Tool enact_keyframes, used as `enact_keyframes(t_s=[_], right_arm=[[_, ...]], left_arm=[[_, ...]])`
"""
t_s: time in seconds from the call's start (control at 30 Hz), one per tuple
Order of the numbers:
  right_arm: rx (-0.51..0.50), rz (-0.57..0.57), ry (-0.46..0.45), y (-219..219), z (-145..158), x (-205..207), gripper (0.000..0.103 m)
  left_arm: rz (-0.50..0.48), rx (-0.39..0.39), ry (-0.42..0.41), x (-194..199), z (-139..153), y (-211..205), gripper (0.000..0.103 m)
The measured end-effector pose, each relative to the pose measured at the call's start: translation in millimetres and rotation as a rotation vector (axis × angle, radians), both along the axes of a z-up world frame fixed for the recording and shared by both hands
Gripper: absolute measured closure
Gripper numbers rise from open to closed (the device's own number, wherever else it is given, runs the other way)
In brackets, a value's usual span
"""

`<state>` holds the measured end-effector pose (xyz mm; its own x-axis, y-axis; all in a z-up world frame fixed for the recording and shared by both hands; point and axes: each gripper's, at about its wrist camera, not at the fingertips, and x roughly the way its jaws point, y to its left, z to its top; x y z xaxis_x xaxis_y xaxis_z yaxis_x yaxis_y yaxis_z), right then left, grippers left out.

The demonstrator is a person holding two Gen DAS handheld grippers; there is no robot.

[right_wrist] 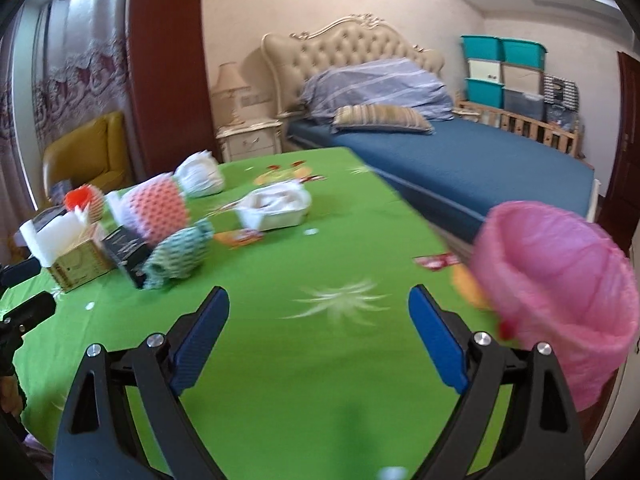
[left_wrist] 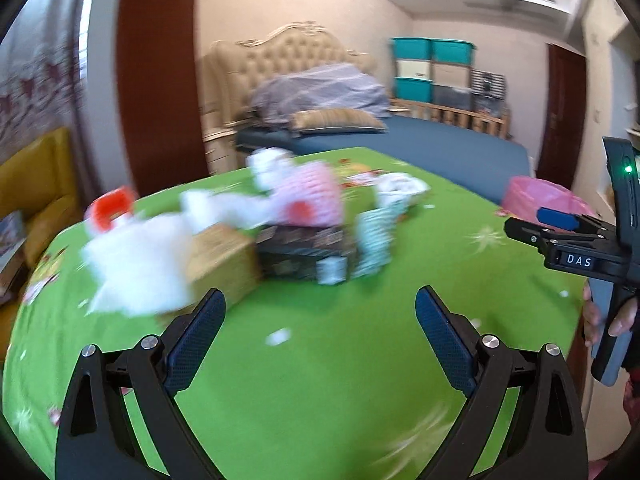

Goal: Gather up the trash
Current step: 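Grasp another white foam block with the left tool while the right tool grasps the teal wrapper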

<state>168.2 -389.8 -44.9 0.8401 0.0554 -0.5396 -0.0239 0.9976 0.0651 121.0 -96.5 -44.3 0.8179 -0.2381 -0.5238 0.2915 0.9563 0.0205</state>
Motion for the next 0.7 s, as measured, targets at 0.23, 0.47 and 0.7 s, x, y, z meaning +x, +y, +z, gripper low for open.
enact_keyframes(t_s=[0.23,0.47,0.7], right_arm=[[-0.093,0.046,0.022,52.5,-2.9,9.9,0.015],[-0.057,0.081,0.057,73.4,11.6,28.4,0.015],[-0.081,0.106,0.048,103.1,17.3,46.0,0.015]], left_arm=[[0.139,-0.026,-0.004,-14.4,-1.0,65.6,0.013],[0.206,-0.068,0.036,13.0,7.3,86.5,0.013],[0.244,-0.037,0.044,54.2,7.8,84.0,0.015]])
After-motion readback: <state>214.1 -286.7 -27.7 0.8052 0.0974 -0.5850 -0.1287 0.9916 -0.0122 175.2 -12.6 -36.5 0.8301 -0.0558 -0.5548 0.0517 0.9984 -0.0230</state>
